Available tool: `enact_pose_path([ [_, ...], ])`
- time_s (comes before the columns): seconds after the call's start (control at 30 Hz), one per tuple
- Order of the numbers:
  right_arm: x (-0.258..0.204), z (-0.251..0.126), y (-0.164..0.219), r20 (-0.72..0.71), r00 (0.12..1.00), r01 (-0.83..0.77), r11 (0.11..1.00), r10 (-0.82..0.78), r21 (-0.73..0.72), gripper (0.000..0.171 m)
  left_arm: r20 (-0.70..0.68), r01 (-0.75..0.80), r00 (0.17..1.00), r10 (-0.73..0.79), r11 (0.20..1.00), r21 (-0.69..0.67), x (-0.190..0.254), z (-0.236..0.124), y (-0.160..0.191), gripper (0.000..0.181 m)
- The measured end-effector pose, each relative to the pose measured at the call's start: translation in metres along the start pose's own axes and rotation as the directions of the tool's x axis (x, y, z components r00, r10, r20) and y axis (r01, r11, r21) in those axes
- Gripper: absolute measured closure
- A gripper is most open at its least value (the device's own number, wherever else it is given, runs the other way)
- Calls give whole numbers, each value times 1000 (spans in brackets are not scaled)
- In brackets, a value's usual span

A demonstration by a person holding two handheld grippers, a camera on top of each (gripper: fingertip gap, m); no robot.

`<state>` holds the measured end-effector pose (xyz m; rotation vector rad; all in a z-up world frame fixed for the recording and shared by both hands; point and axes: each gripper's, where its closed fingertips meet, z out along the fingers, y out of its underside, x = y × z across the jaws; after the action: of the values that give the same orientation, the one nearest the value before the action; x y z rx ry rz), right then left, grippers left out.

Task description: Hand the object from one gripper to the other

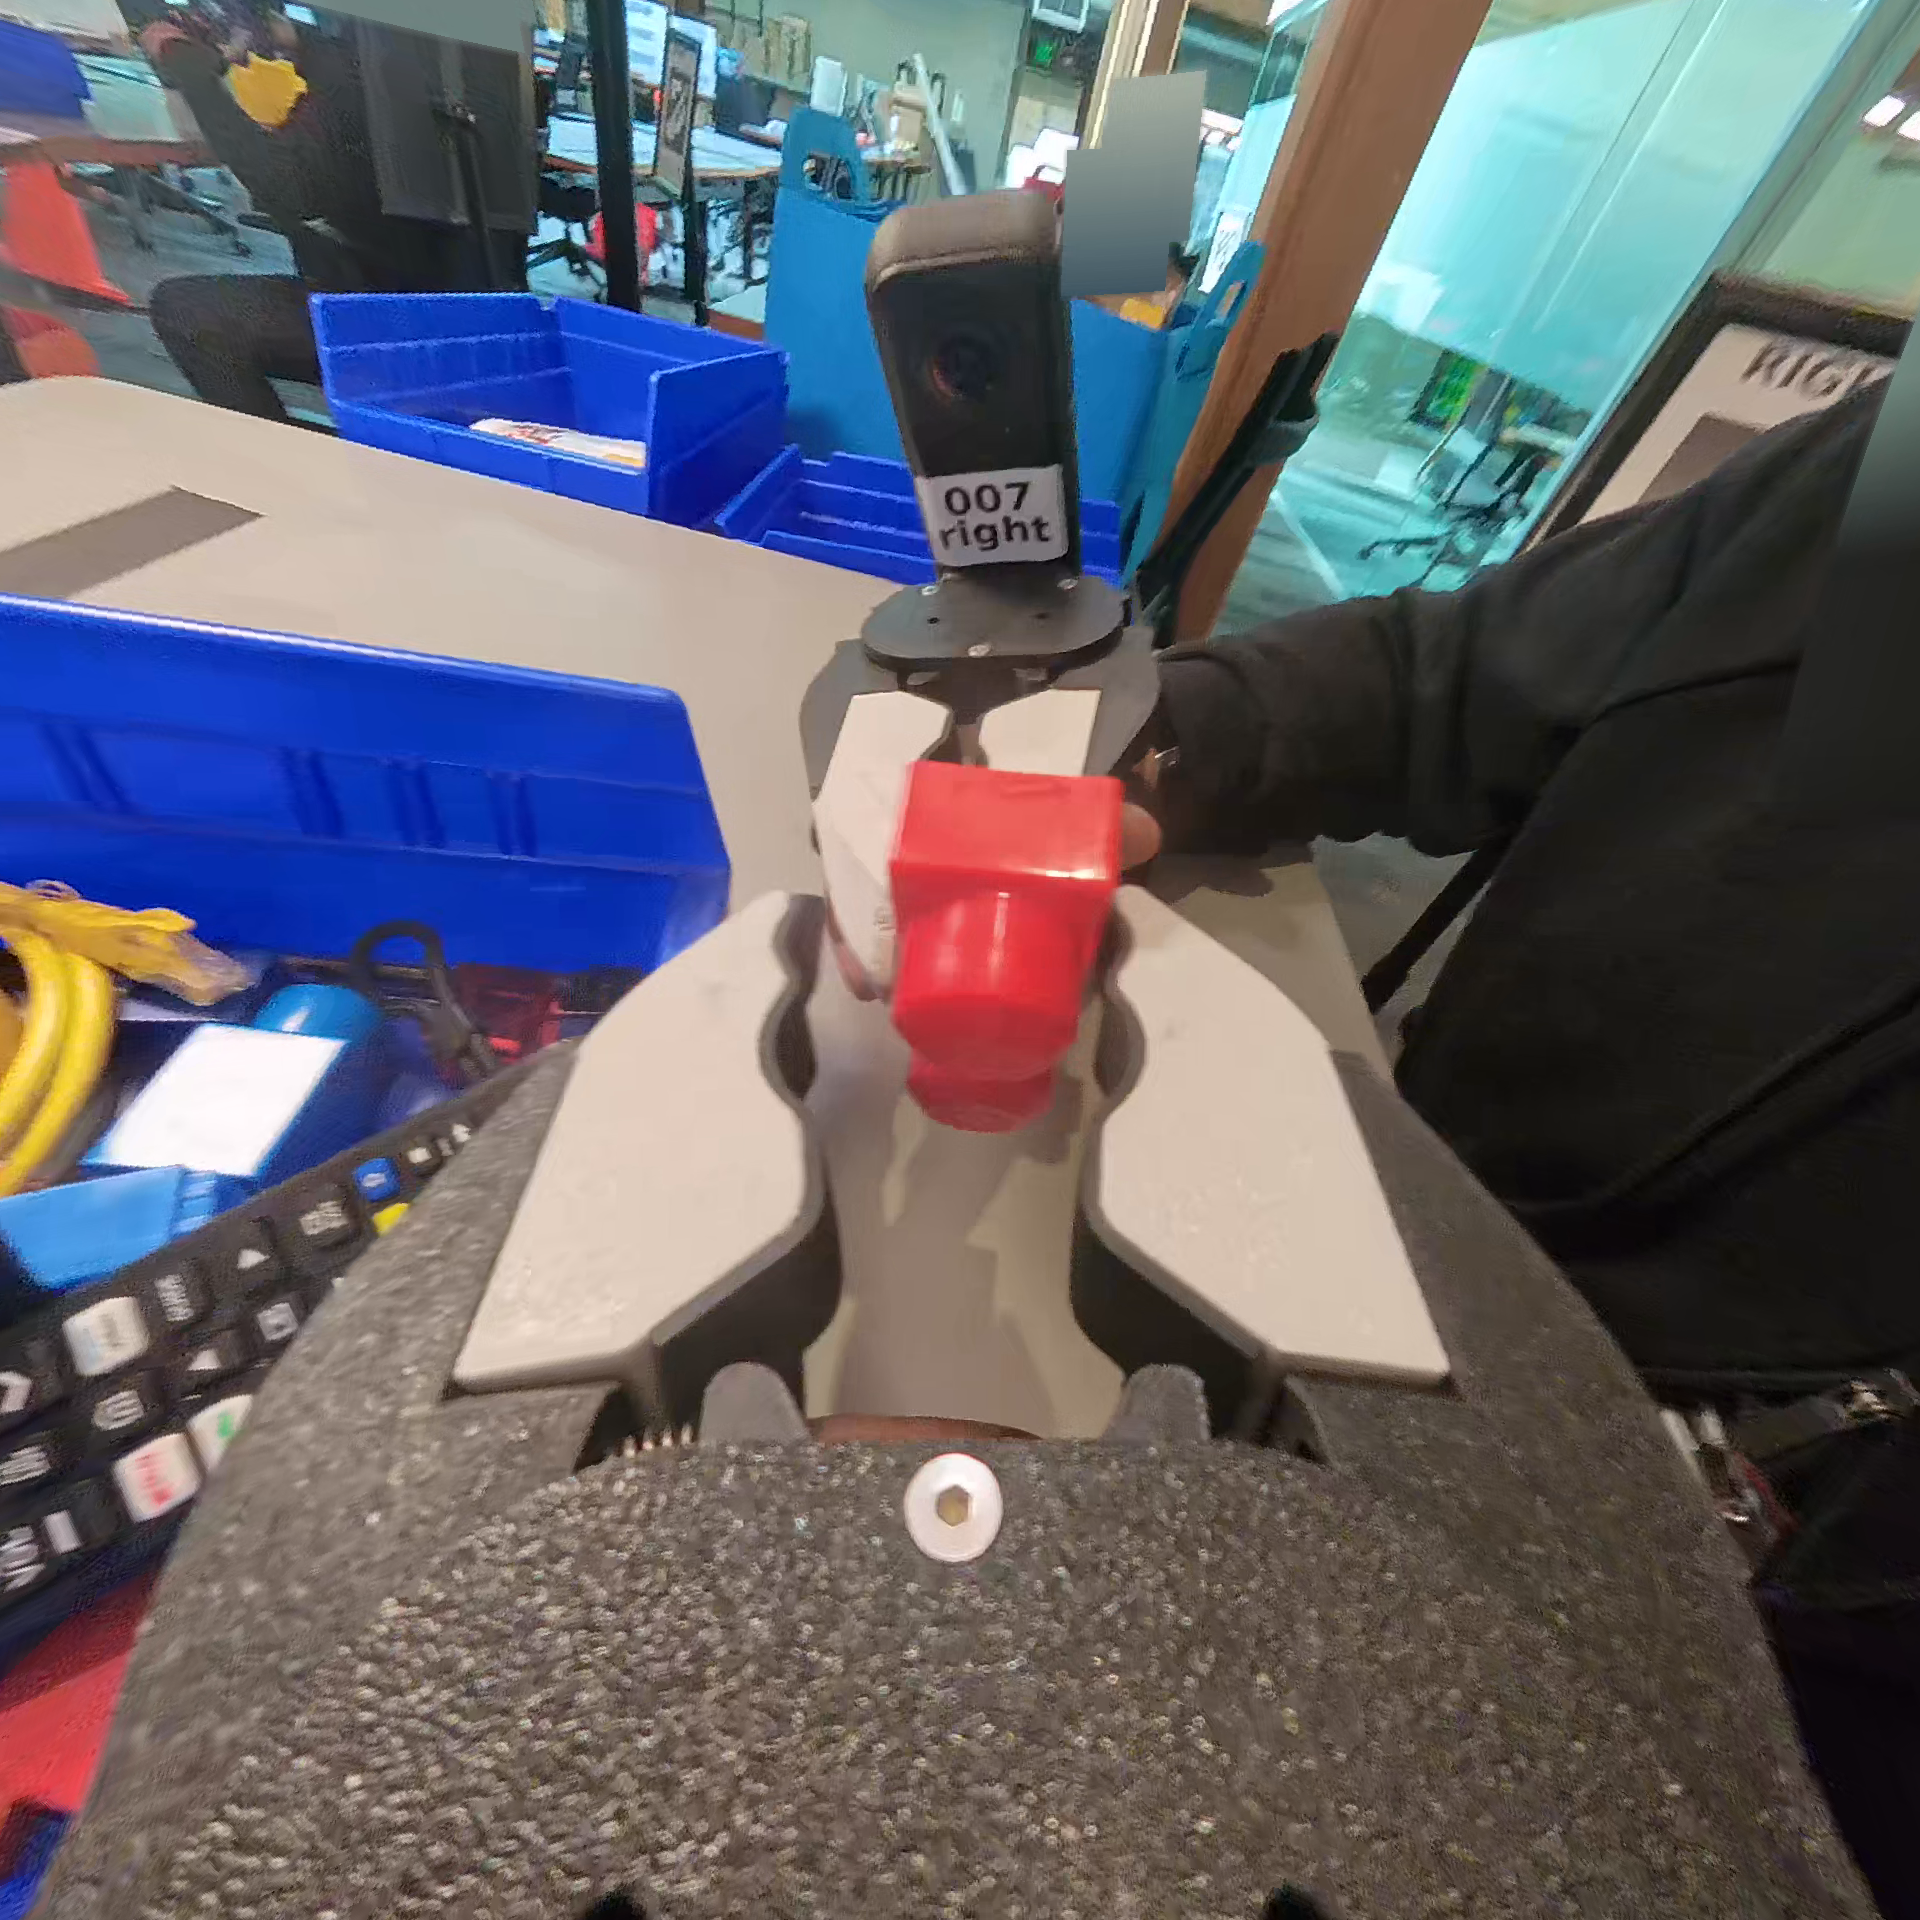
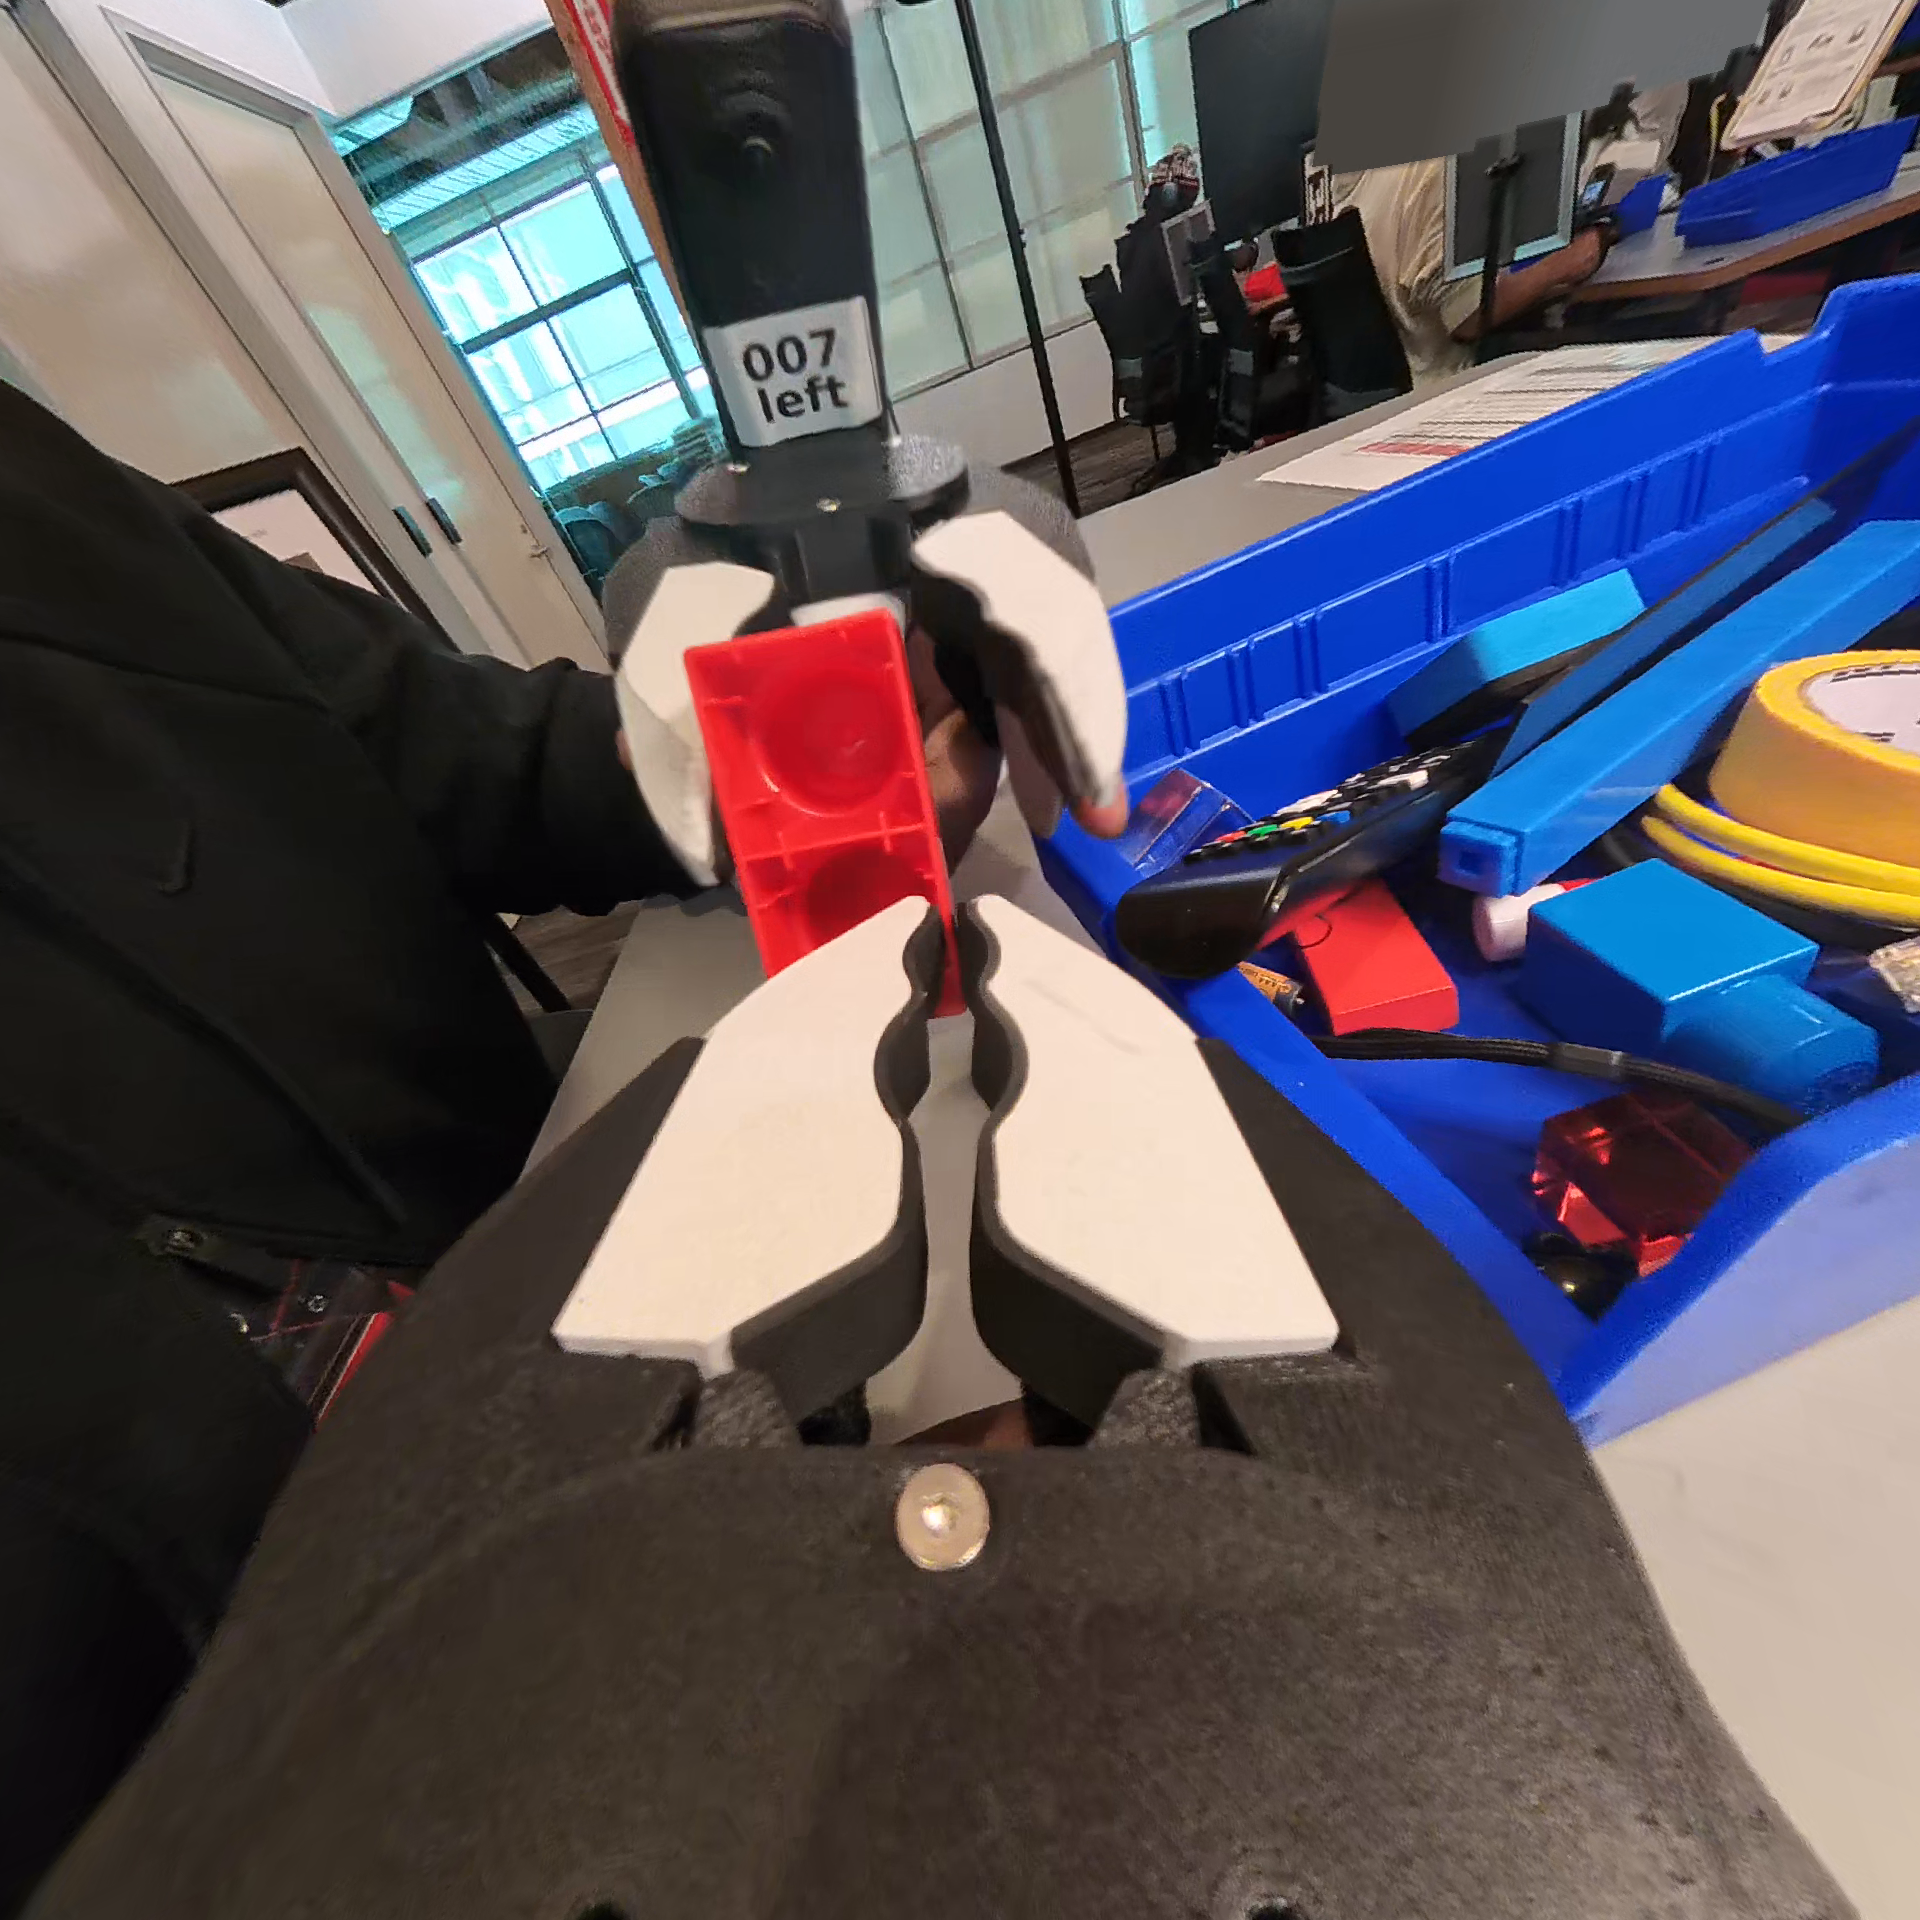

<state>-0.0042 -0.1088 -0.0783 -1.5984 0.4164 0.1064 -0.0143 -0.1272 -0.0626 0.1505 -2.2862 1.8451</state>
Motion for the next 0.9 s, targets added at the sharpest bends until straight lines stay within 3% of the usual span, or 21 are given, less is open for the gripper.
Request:
enact_pose_path([
  [0.03,2,1,2,-11,1000,-1,1000,1,-7,169,-19,27,999,-26,999,19,3,0,0,145],
  [0.17,11,-1,0,-78,997,20,1000,-21,-12,167,46,110,992,-113,991,78,-6,-1,-1,145],
  [0.3,23,-11,-13,-226,951,218,976,-211,5,149,108,160,977,-183,968,193,-17,-7,-11,145],
  [0.47,16,-21,-28,-348,747,595,803,-567,-32,136,51,320,931,-362,874,366,-27,-16,-19,146],
  [0.63,4,-4,-13,-329,536,775,607,-778,-173,116,-3,358,917,-399,819,448,-25,-24,-30,145],
  [0.77,2,9,-18,-397,437,808,546,-807,-222,139,-6,357,921,-390,836,416,-21,-16,-24,145],
  [0.83,0,13,-14,-376,496,784,590,-783,-193,157,0,310,942,-337,865,395,-16,-15,-23,144],
  [0.9,-2,12,-14,-353,607,724,679,-712,-124,161,40,221,966,-254,900,376,-13,-16,-25,134],
])
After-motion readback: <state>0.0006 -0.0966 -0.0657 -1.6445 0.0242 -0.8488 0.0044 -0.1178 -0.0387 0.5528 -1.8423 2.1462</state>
